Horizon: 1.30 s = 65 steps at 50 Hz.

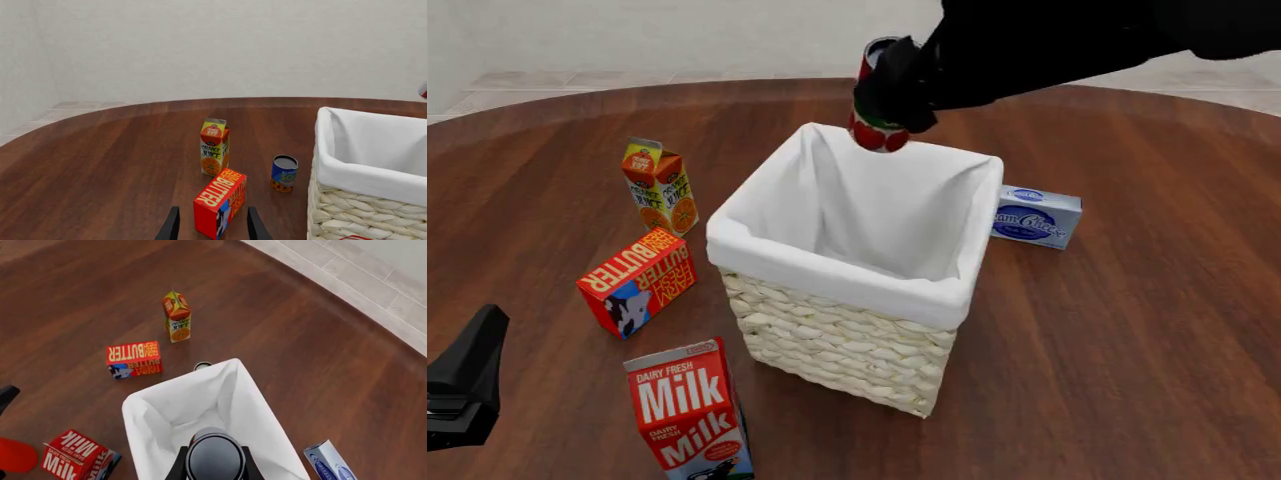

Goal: Pick up the tomato sauce, and put it in the basket.

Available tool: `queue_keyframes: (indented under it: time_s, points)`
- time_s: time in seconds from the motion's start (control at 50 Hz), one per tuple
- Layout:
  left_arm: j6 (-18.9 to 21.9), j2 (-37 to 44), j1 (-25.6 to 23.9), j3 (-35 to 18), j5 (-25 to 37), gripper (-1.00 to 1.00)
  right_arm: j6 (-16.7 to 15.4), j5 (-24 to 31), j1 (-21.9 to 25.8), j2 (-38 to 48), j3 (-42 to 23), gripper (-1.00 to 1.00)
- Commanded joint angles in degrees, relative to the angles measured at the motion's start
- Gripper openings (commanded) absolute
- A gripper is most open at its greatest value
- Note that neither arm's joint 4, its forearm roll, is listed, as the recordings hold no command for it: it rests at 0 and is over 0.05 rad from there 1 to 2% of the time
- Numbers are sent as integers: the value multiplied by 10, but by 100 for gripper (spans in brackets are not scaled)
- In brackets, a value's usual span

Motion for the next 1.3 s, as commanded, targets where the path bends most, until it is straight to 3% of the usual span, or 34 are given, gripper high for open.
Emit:
queue_keyframes:
  time_s: [0.02, 1.3]
  points:
    - [0, 0, 0, 0, 0, 100, 13, -9, 6, 24, -7, -100]
    - [0, 0, 0, 0, 0, 100, 27, -17, -1, 109, 24, -100]
